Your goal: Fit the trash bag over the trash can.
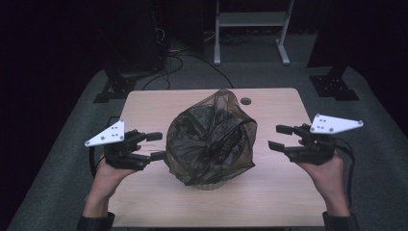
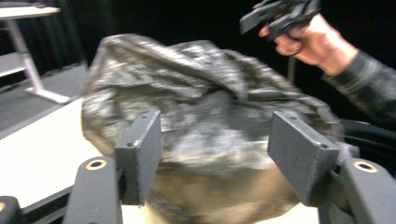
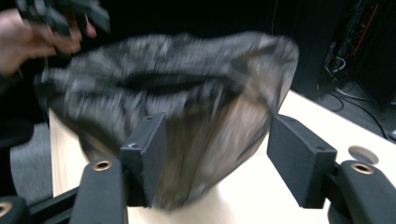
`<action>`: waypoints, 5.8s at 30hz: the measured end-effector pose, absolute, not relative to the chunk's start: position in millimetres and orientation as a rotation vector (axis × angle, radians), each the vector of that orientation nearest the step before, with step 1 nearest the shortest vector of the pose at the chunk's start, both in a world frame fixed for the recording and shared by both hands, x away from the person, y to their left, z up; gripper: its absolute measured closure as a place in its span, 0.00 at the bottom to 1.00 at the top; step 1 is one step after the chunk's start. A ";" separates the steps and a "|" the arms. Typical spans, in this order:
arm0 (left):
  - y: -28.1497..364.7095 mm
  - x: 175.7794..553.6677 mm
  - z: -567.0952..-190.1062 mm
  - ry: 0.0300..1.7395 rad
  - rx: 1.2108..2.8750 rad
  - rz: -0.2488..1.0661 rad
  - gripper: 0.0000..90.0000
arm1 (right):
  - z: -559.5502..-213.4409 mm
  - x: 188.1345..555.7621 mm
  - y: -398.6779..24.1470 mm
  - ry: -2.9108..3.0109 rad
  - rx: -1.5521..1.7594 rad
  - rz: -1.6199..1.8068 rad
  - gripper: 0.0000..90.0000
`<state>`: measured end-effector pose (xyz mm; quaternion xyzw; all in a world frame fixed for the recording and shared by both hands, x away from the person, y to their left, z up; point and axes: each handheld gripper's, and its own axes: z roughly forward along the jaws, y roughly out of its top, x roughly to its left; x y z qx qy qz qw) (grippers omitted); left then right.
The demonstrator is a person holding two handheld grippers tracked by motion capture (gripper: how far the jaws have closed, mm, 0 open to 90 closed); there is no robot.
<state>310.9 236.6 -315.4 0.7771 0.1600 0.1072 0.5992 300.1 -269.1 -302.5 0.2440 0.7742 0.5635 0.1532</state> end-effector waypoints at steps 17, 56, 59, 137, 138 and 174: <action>234.5 347.9 -338.4 0.491 1.770 0.143 0.39 | -312.9 427.1 -177.5 2.446 0.789 1.660 0.47; 254.8 351.7 -346.3 0.375 1.722 0.211 0.30 | -329.3 407.5 -227.4 2.201 0.902 1.534 0.41; 245.3 345.7 -347.4 0.315 1.762 0.198 0.19 | -319.8 400.6 -229.7 2.170 0.874 1.572 0.31; 179.2 351.8 -377.6 0.254 1.943 0.147 0.00 | -308.8 413.6 -47.7 2.897 0.470 0.601 0.00; 179.1 351.9 -377.7 0.254 1.943 0.147 0.00 | -312.6 414.9 -45.8 2.906 0.476 0.563 0.00; 179.1 353.3 -378.6 0.253 1.949 0.145 0.00 | -299.1 408.8 -24.3 2.875 0.427 0.678 0.00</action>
